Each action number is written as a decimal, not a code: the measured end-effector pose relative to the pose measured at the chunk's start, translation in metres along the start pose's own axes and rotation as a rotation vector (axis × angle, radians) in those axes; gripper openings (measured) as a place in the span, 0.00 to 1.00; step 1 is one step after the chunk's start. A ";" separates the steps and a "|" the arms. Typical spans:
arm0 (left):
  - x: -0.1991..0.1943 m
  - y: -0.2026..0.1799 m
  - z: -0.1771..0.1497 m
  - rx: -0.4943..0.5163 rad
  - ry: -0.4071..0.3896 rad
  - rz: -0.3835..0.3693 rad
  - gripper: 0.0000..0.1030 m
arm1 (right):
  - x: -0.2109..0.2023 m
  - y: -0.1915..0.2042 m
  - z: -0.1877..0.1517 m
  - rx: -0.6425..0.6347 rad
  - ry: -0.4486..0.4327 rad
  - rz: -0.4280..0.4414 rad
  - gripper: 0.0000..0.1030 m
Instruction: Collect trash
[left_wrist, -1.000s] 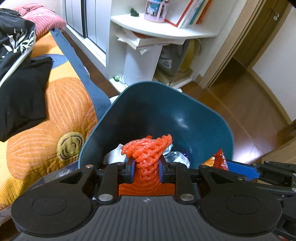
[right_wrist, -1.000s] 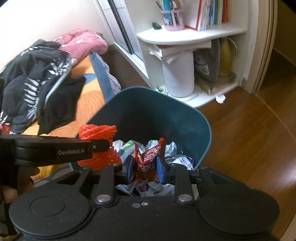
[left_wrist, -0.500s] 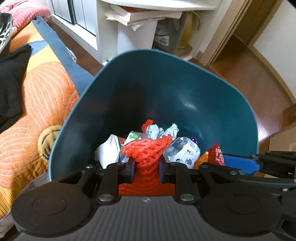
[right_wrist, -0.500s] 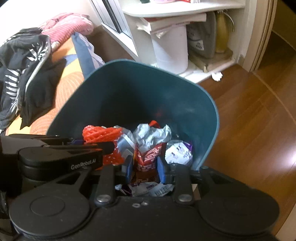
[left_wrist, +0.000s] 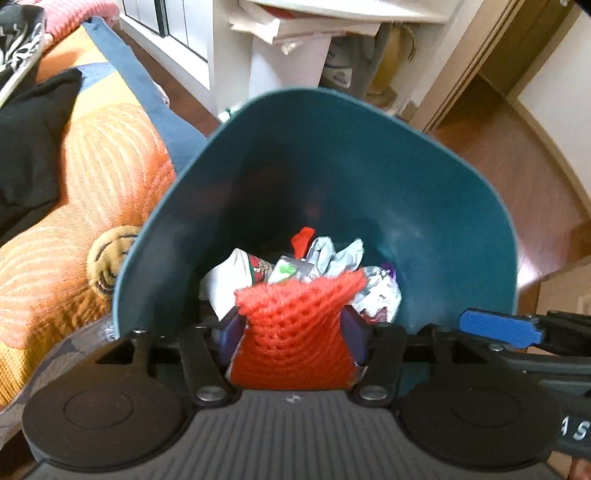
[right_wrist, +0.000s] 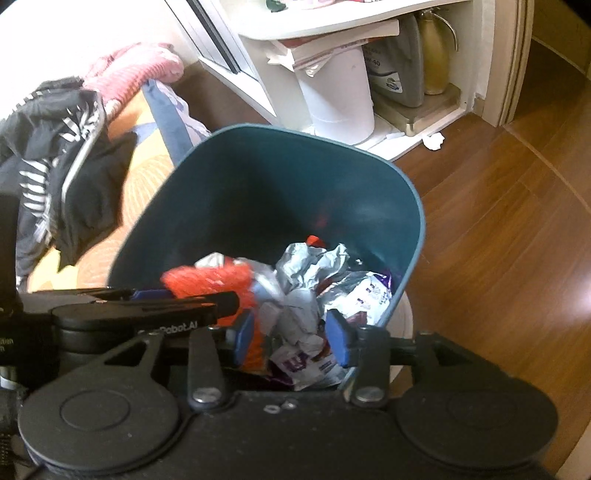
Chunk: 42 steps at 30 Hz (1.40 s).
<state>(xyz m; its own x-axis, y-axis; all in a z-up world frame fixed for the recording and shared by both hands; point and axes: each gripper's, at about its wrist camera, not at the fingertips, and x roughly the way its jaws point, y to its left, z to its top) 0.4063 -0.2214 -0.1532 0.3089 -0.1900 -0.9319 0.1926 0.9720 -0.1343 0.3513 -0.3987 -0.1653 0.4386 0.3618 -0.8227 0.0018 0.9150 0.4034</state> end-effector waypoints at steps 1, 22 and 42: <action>-0.005 0.000 -0.001 -0.002 -0.006 -0.003 0.55 | -0.004 -0.001 -0.001 0.003 -0.006 0.009 0.42; -0.165 0.006 -0.058 -0.030 -0.286 -0.056 0.56 | -0.139 0.056 -0.047 -0.201 -0.256 0.121 0.54; -0.267 0.019 -0.154 -0.059 -0.486 -0.059 0.72 | -0.204 0.078 -0.117 -0.281 -0.491 0.065 0.57</action>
<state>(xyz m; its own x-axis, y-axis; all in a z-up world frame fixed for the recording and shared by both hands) 0.1839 -0.1308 0.0412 0.7006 -0.2733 -0.6591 0.1736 0.9613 -0.2140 0.1572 -0.3804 -0.0126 0.7963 0.3551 -0.4898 -0.2490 0.9302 0.2696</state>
